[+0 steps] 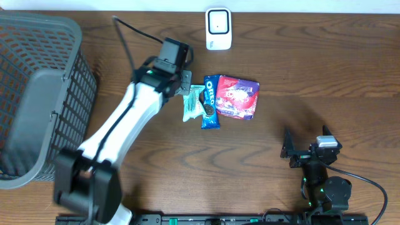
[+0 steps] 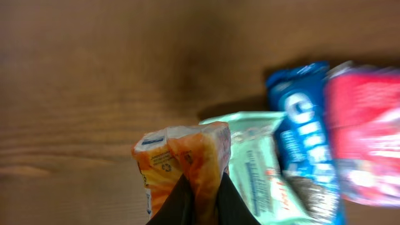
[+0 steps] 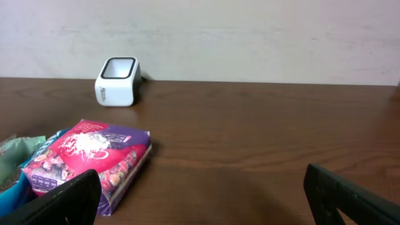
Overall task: Scan the item barcode
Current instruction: 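Carry the orange tissue box toward the other items on the table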
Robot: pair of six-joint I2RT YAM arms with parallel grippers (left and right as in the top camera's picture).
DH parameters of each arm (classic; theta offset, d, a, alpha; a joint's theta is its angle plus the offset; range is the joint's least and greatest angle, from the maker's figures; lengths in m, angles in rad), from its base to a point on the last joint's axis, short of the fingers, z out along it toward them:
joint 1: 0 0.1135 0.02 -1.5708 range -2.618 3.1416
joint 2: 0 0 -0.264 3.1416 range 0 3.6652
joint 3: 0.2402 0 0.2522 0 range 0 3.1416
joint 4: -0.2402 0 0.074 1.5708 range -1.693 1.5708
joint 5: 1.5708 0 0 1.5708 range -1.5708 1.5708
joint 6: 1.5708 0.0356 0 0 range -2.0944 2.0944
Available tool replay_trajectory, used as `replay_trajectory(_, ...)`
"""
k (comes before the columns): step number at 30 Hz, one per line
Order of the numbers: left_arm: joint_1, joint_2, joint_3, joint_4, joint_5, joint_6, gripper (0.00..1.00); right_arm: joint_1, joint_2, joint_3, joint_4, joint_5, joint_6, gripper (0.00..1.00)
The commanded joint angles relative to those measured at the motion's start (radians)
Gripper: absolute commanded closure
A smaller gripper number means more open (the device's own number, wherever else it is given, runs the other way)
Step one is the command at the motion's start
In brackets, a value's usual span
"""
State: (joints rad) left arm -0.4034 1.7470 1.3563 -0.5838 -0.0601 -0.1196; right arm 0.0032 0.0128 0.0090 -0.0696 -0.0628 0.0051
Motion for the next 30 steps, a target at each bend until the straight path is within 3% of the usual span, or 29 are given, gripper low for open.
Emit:
replay_trajectory(1, -0.008, 0.105, 0.008, -0.006, -0.038, -0.013, 0.93, 0.005, -0.002, -0.003, -0.001, 0.002, -0.014, 0.01)
replay_trajectory(3, -0.008, 0.141, 0.008, -0.006, -0.038, -0.013, 0.90, 0.005, -0.002, -0.003, -0.001, 0.002, -0.014, 0.01)
replay_trajectory(4, -0.008, 0.150, 0.008, -0.006, -0.039, -0.013, 0.65, 0.005, -0.002, -0.003, -0.002, 0.002, -0.014, 0.01)
replay_trajectory(5, -0.008, 0.157, 0.008, -0.005, -0.039, -0.013, 0.47, 0.005, -0.002, -0.003, -0.001, 0.002, -0.014, 0.01)
replay_trajectory(9, -0.007, 0.140, 0.014, -0.006, -0.039, -0.013, 0.22, 0.005, -0.002, -0.003, -0.002, 0.002, -0.014, 0.01)
replay_trajectory(12, -0.008, 0.069, 0.017, -0.013, -0.038, -0.015, 0.17, 0.005, -0.002, -0.003, -0.002, 0.001, -0.014, 0.01)
replay_trajectory(16, -0.006, -0.104, 0.017, -0.053, -0.038, -0.052, 0.02, 0.005, -0.002, -0.003, -0.002, 0.002, -0.014, 0.01)
replay_trajectory(22, -0.006, -0.323, 0.017, -0.229, -0.038, -0.058, 0.02, 0.005, -0.002, -0.003, -0.001, 0.002, -0.014, 0.01)
replay_trajectory(27, -0.006, -0.354, 0.014, -0.423, -0.034, -0.058, 0.02, 0.005, -0.002, -0.003, -0.001, 0.002, -0.014, 0.01)
replay_trajectory(30, -0.006, -0.352, 0.010, -0.446, -0.034, -0.058, 0.02, 0.005, -0.002, -0.003, -0.002, 0.002, -0.014, 0.01)
